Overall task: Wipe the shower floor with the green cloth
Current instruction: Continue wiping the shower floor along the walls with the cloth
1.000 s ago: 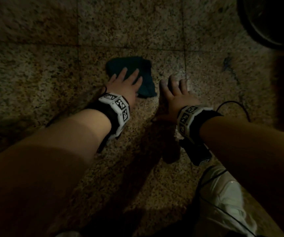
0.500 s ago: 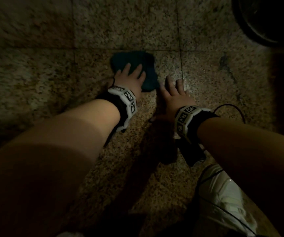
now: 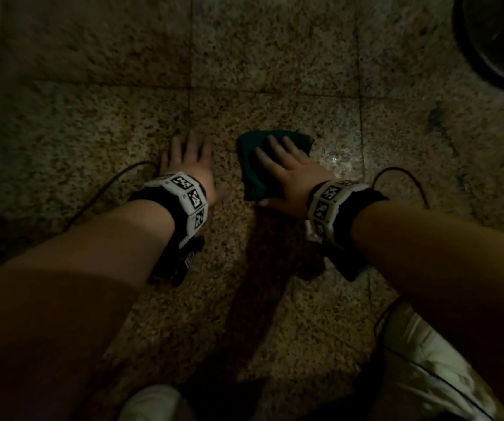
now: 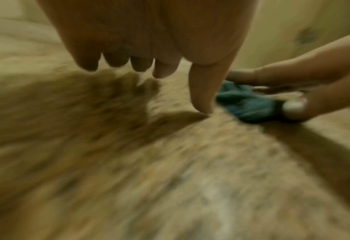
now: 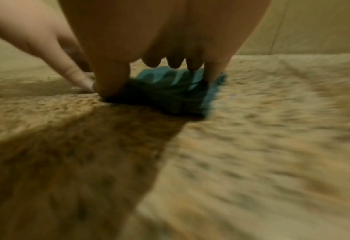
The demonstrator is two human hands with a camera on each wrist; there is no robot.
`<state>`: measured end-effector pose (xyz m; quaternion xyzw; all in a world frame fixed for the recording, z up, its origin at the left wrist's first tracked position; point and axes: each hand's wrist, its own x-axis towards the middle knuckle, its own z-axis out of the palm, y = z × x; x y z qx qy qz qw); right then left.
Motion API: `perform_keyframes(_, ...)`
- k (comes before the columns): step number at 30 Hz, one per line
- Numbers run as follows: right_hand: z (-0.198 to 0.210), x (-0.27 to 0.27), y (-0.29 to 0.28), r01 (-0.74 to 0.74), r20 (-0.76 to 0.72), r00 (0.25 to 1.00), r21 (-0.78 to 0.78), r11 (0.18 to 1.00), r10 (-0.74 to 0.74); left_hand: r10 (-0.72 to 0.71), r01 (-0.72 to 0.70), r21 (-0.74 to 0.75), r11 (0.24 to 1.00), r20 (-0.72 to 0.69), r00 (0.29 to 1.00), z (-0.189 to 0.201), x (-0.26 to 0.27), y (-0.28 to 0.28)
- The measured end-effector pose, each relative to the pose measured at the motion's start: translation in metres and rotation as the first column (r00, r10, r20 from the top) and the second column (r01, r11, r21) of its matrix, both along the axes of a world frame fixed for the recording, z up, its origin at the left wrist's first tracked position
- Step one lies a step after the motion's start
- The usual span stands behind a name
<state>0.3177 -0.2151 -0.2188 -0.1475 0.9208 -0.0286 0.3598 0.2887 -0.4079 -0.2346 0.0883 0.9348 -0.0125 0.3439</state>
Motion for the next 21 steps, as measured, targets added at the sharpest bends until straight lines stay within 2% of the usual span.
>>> perform_keyframes(4, -0.01, 0.001, -0.009, 0.033, 0.012, 0.999, 0.061, 0.998, -0.034, 0.0, 0.0, -0.011, 1.0, 0.016, 1.0, -0.009, -0.001, -0.004)
perform_keyframes(9, -0.013, 0.023, 0.016, 0.065, 0.028, 0.997, 0.108, 0.992, -0.068, 0.018, -0.017, -0.021, 1.0, 0.018, 1.0, -0.004, -0.002, 0.012)
perform_keyframes(13, -0.012, 0.051, 0.043, 0.122, 0.036, 0.991, 0.175, 0.977, -0.13, -0.126, 0.126, 0.015, 0.992, -0.018, 0.992, 0.002, -0.007, 0.028)
perform_keyframes(16, -0.006, 0.067, 0.054, 0.191, 0.048, 0.978, 0.212, 0.959, -0.205, -0.174, 0.175, -0.003, 0.985, 0.019, 0.984, 0.008, -0.01, 0.045)
perform_keyframes(21, -0.006, 0.069, 0.048, 0.244, 0.08, 0.964, 0.113, 0.963, -0.254, -0.242, 0.247, -0.079, 0.966, 0.066, 0.968, 0.019, -0.002, 0.058)
